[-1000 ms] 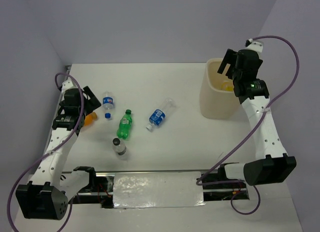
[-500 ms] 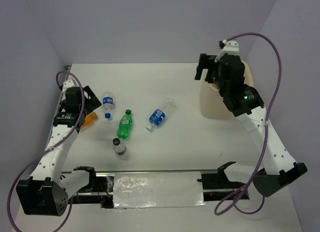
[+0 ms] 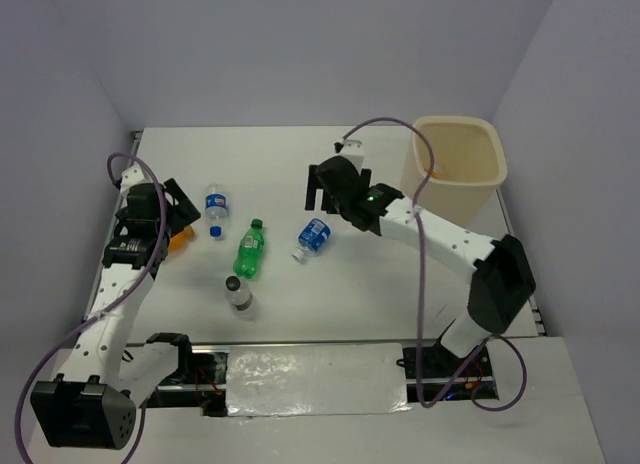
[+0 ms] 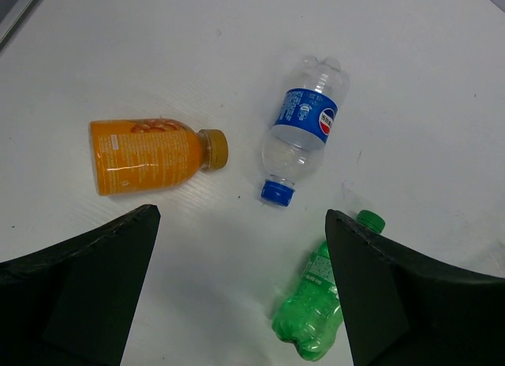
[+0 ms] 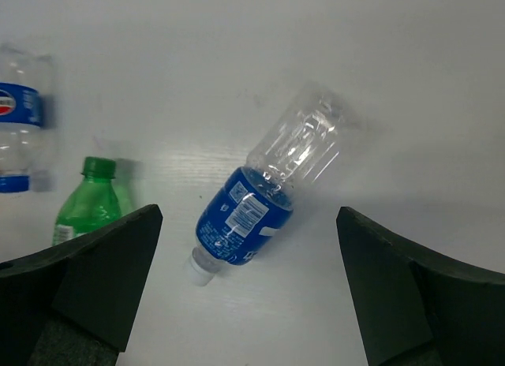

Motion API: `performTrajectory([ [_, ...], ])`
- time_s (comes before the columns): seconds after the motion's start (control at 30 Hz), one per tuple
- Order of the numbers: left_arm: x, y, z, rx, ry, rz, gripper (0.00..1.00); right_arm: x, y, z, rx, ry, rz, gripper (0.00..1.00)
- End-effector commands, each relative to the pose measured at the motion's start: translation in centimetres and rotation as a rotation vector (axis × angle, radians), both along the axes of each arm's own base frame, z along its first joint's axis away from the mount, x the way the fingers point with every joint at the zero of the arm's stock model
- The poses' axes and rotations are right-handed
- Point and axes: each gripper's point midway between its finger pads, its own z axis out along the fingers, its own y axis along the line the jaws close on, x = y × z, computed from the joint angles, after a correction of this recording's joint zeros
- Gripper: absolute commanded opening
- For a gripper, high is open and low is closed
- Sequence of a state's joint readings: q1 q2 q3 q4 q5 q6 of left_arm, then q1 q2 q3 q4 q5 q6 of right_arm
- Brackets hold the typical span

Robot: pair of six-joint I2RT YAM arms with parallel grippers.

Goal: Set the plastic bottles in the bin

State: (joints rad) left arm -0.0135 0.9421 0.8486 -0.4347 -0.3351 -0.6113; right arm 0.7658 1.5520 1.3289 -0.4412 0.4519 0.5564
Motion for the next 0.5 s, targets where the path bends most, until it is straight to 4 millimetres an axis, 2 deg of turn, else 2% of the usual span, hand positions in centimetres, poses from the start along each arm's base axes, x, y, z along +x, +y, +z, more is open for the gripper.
performTrajectory([
  [0.0, 0.3, 0.1, 1.2, -0.014, -0.063, 0.011, 0.99, 1.0, 2.0, -3.0, 0.179, 0.060, -0.132, 1.00],
  [0.03, 0.2, 0.1, 1.2, -0.011, -0.062, 0.010, 0.99, 1.3, 2.2, -5.1, 0.201, 0.099, -0.195, 1.00],
  [0.13, -0.1, 0.3, 1.3, -0.007, -0.068, 0.025, 0.99, 1.6, 2.0, -8.8, 0.214, 0.135, -0.283, 1.00],
  [0.2, -0.2, 0.3, 1.5, -0.010, -0.081, 0.023, 0.99, 2.3, 2.3, -10.0, 0.243, 0.124, -0.296, 1.00],
  [0.23, -0.2, 0.2, 1.6, -0.010, -0.090, 0.020, 0.99, 2.5, 2.4, -11.3, 0.243, 0.139, -0.315, 1.00],
  [0.3, -0.2, 0.0, 1.8, -0.016, -0.099, 0.009, 0.99, 3.1, 3.0, -11.9, 0.250, 0.148, -0.314, 1.00],
  [0.33, -0.2, 0.0, 1.8, -0.016, -0.101, 0.007, 0.99, 3.3, 3.0, -12.5, 0.242, 0.159, -0.323, 1.00],
  [0.37, -0.2, 0.0, 1.8, -0.018, -0.103, 0.008, 0.99, 3.3, 2.7, -14.4, 0.204, 0.194, -0.337, 1.00],
  [0.4, -0.3, -0.1, 1.7, -0.021, -0.102, 0.005, 0.99, 3.7, 3.0, -14.4, 0.212, 0.209, -0.337, 1.00],
  [0.47, -0.2, -0.2, 1.8, -0.024, -0.106, 0.003, 0.99, 4.1, 2.6, -15.8, 0.196, 0.218, -0.350, 0.99],
])
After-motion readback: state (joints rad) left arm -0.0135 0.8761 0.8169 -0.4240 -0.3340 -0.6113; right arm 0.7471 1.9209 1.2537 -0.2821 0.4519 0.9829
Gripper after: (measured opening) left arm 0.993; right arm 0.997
